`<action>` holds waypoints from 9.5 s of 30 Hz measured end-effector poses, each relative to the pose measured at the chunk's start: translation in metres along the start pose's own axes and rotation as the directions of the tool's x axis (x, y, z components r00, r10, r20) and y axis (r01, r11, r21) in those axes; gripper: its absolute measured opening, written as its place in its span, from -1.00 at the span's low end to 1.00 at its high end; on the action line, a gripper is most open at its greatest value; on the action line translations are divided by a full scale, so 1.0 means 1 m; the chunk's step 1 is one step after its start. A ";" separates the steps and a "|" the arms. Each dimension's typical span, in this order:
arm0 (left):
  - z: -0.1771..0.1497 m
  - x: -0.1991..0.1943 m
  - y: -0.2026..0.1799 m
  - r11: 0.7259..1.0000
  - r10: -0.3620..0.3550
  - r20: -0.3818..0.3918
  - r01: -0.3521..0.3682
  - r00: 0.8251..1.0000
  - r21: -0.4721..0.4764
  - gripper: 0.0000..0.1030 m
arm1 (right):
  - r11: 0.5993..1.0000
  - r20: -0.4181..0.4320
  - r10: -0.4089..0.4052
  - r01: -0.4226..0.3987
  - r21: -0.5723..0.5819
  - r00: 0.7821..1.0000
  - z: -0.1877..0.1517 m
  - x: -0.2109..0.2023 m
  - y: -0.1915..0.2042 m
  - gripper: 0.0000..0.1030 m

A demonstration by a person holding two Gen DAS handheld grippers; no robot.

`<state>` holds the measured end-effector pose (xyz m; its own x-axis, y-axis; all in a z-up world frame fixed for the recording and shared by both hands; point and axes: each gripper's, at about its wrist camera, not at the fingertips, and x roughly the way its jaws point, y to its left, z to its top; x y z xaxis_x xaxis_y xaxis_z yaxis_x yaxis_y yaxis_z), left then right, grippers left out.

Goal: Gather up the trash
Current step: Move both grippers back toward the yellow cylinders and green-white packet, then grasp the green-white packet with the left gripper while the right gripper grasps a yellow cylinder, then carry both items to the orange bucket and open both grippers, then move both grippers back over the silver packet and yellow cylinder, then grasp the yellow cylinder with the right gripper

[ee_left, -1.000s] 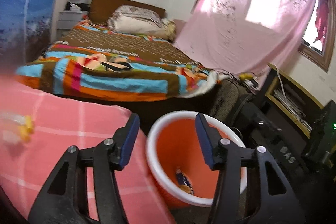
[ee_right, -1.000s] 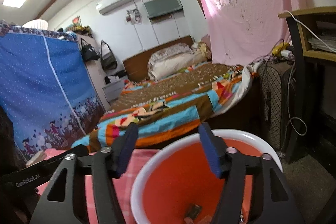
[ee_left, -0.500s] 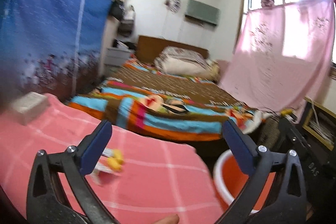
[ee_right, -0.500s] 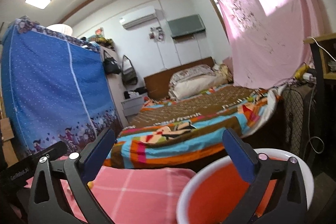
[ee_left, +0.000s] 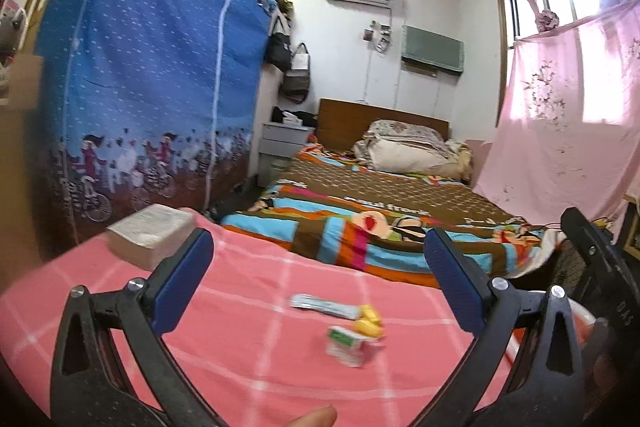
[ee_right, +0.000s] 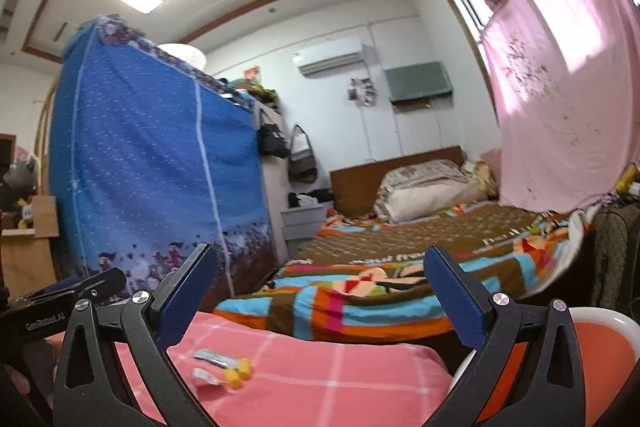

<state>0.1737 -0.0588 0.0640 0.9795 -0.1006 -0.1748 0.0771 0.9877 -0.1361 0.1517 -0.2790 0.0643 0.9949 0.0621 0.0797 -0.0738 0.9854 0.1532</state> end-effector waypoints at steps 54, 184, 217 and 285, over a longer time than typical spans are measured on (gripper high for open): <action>-0.062 0.109 0.002 0.921 -0.373 -0.606 0.360 0.703 -0.149 -0.16 | 0.972 -0.701 0.189 -0.233 0.033 0.688 -0.092 0.137 0.026 -0.37; -0.051 0.036 -0.253 0.822 -0.503 -0.409 0.568 0.761 0.046 0.31 | 0.931 -0.336 -0.266 0.332 0.153 0.903 -0.015 -0.052 -0.194 -0.72; -0.012 0.008 -0.045 0.999 -0.050 -0.052 0.051 0.997 0.008 1.00 | 0.997 -0.056 -0.070 0.073 0.040 0.996 0.003 -0.006 -0.043 1.00; -0.037 0.151 0.014 0.989 -0.110 -0.553 0.147 0.826 0.022 0.36 | 0.979 -0.749 0.155 -0.202 0.029 0.645 -0.097 0.130 0.015 -0.75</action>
<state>0.3162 -0.0649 -0.0005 0.6974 -0.2583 -0.6685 0.2244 0.9646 -0.1386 0.2863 -0.2404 -0.0184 0.6815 0.3115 -0.6623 -0.2752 0.9476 0.1624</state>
